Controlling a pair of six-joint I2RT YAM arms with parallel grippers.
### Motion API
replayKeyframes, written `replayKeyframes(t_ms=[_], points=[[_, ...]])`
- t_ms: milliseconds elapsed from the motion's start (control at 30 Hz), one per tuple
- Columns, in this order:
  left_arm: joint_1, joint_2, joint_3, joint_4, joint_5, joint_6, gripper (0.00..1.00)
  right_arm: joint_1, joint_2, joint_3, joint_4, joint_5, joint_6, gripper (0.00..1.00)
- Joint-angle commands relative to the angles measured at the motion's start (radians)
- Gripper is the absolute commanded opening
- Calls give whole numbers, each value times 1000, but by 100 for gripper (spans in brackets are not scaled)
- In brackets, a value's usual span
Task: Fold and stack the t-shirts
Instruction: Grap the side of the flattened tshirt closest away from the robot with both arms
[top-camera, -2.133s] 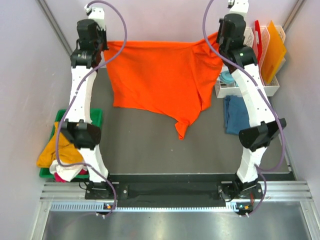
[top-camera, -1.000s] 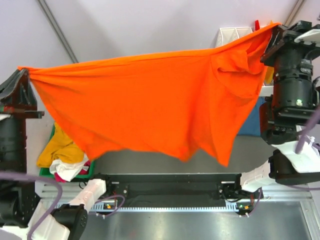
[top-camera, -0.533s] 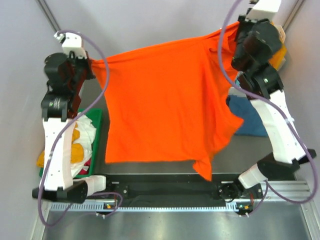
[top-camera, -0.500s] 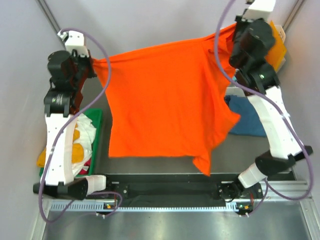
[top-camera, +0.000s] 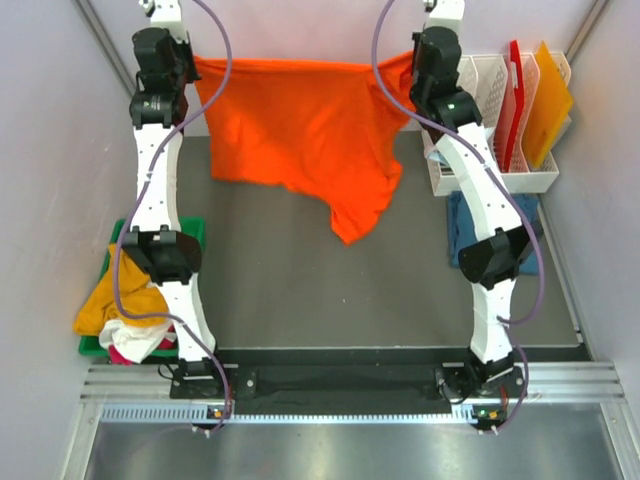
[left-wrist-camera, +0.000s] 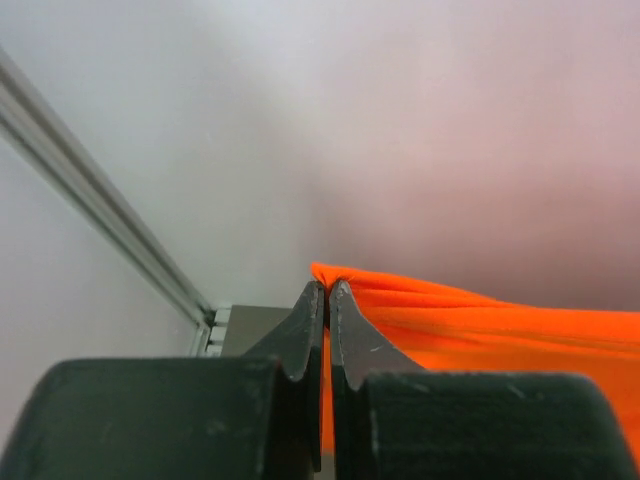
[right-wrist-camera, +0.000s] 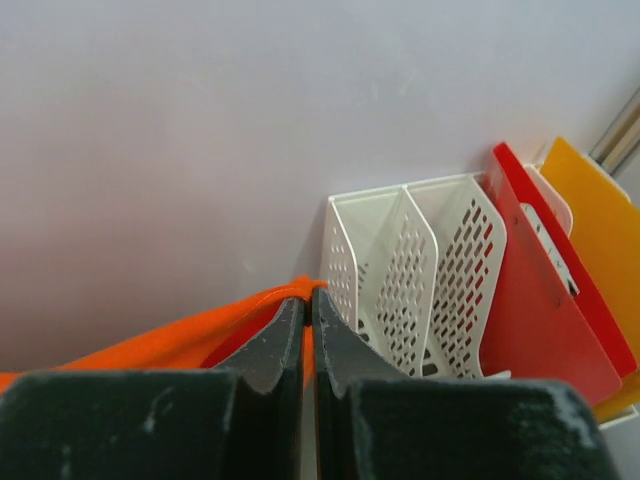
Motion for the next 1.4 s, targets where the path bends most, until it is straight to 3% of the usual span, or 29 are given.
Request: replayKeyframes(t_ms=[0, 333, 433, 567, 700, 833, 967, 1100, 1200, 1233, 1367], points=[[21, -123, -96, 165, -35, 17, 0, 6, -159, 17, 154, 26, -41, 0], [95, -266, -459, 217, -3, -43, 0, 14, -384, -512, 209, 62, 25, 0], [96, -318, -575, 265, -12, 0, 0, 14, -397, -553, 203, 42, 22, 0], [127, -373, -640, 193, -2, -34, 0, 37, -421, -592, 113, 69, 36, 0], [208, -629, -764, 231, 101, -101, 0, 104, -687, -799, 278, 100, -49, 0], [231, -832, -839, 216, 217, -68, 0, 244, -840, -846, 289, 179, -135, 0], [233, -883, -740, -64, 389, -85, 0, 379, -917, -817, 196, 258, -143, 0], [231, -962, -750, -187, 489, -106, 0, 555, -1016, -878, 154, 356, -98, 0], [230, -996, -724, -276, 503, -105, 0, 731, -1065, -966, 270, 544, -229, 0], [230, -993, -683, -302, 505, -105, 0, 776, -1073, -986, 380, 637, -284, 0], [230, -993, -608, -347, 508, -118, 0, 933, -1080, -1047, 776, 761, -703, 0]])
